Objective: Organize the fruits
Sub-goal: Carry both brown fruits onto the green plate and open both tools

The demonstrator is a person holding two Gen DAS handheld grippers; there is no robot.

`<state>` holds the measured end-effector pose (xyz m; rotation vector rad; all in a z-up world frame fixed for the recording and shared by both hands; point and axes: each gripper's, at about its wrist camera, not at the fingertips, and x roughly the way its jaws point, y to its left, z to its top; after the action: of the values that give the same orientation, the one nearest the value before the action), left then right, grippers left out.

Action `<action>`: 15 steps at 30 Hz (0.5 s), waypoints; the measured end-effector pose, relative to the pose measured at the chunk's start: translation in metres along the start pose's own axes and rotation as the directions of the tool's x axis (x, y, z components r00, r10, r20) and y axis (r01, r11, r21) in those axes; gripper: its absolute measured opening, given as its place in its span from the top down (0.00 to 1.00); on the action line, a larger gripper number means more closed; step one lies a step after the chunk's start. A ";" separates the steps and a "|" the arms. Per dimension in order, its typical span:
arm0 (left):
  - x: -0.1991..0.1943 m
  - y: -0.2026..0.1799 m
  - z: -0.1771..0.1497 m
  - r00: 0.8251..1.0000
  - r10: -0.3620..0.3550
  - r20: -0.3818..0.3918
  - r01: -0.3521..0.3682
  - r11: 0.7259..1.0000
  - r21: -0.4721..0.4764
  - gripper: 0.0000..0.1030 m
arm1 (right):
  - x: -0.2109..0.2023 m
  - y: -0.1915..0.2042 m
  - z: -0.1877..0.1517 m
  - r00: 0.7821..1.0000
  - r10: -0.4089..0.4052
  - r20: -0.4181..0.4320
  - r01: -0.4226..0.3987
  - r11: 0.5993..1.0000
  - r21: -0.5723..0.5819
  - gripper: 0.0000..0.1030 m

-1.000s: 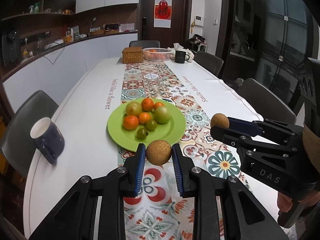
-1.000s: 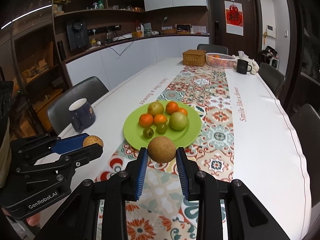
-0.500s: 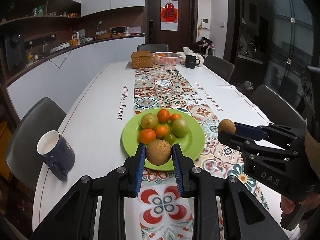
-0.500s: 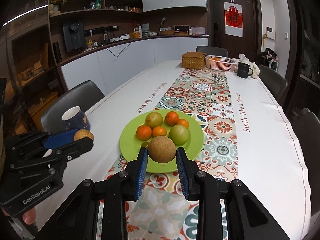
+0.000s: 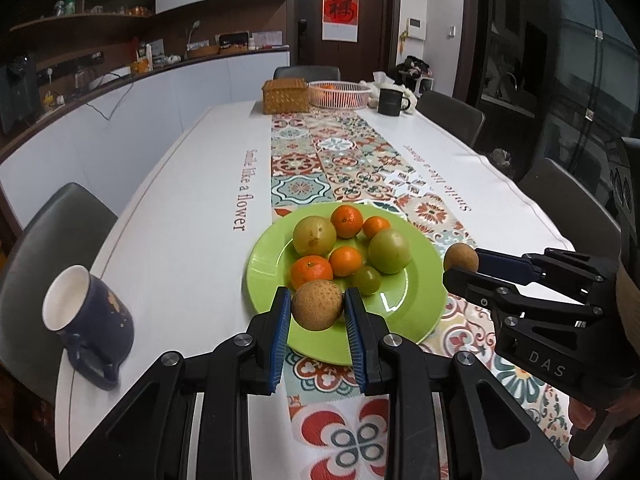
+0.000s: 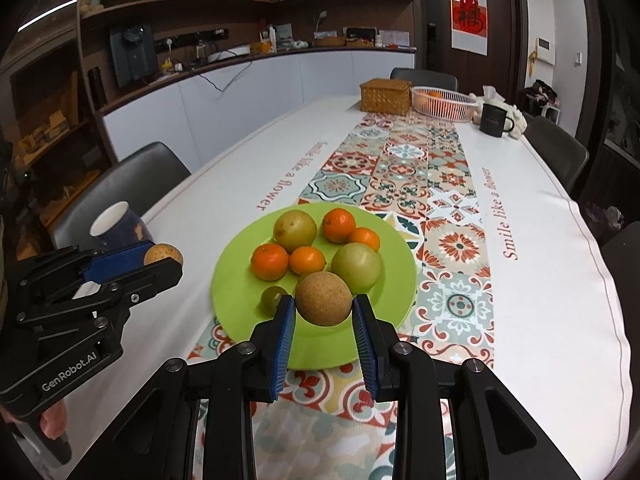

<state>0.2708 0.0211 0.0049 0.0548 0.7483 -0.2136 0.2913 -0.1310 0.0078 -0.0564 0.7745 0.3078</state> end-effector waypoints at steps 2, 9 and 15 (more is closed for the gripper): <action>0.010 0.003 0.000 1.000 -0.005 -0.017 0.005 1.000 -0.005 0.73 | 0.010 -0.001 0.001 1.000 -0.006 -0.013 0.006 1.000 0.002 0.70; 0.043 0.010 0.001 0.997 -0.012 -0.076 0.012 1.000 0.000 0.73 | 0.038 -0.005 0.000 0.998 -0.015 -0.063 0.015 1.000 0.011 0.70; 0.061 0.010 -0.001 0.992 -0.018 -0.122 0.019 1.000 0.007 0.73 | 0.053 -0.006 0.000 0.995 -0.012 -0.096 0.013 1.000 0.006 0.70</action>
<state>0.3158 0.0206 -0.0377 0.0695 0.8696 -0.2324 0.3288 -0.1228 -0.0292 -0.0699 0.8699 0.2918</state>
